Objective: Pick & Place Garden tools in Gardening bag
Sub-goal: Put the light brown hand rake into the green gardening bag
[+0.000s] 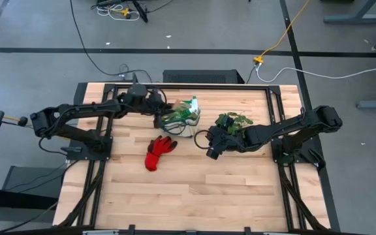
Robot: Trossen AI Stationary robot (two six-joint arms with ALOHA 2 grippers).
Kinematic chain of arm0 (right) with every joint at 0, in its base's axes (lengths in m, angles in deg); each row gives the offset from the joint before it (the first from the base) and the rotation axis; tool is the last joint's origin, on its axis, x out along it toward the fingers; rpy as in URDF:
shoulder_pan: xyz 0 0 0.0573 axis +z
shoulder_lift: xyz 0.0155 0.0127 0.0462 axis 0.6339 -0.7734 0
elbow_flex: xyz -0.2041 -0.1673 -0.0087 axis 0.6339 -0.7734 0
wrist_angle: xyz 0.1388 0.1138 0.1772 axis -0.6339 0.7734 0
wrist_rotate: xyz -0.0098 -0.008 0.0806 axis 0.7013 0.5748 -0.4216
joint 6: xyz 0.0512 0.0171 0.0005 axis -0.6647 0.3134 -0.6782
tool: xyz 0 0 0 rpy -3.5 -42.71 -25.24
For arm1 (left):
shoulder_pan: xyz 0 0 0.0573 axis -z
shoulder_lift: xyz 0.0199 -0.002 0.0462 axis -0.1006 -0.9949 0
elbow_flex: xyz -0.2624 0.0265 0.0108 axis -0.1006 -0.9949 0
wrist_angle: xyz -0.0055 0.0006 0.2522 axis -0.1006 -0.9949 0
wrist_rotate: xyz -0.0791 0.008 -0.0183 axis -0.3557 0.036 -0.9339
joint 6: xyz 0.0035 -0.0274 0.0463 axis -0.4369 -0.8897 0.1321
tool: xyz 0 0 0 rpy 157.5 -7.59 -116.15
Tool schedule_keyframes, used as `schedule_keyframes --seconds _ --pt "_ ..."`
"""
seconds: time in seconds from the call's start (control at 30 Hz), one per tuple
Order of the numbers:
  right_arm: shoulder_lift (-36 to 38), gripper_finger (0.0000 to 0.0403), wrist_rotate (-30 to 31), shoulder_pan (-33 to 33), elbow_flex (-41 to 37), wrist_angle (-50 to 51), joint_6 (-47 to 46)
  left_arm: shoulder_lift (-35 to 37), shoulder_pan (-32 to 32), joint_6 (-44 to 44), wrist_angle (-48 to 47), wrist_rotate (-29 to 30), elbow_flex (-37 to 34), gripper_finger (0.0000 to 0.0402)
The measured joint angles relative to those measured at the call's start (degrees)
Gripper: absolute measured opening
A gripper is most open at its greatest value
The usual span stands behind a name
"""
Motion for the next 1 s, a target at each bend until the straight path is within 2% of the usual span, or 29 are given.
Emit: schedule_keyframes --seconds 0.13,0.6,0.93,1.0 --pt "0.00 0.0155 0.00 0.00 0.00 0.00 0.01 0.00 -0.12 1.13 -3.67 2.22 0.00 0.0065" --pt "0.00 0.0155 0.00 0.02 0.00 0.00 0.01 0.13 -0.45 1.46 -12.31 0.25 0.04 0.0065" --pt "-0.02 0.0155 0.00 0.02 0.00 0.00 0.01 0.13 -0.28 0.62 -12.90 -0.82 0.04 0.0065" --pt "-0.02 0.0155 0.00 0.01 0.00 -0.01 0.01 0.13 -0.29 0.03 -12.91 -0.82 0.04 0.0076"
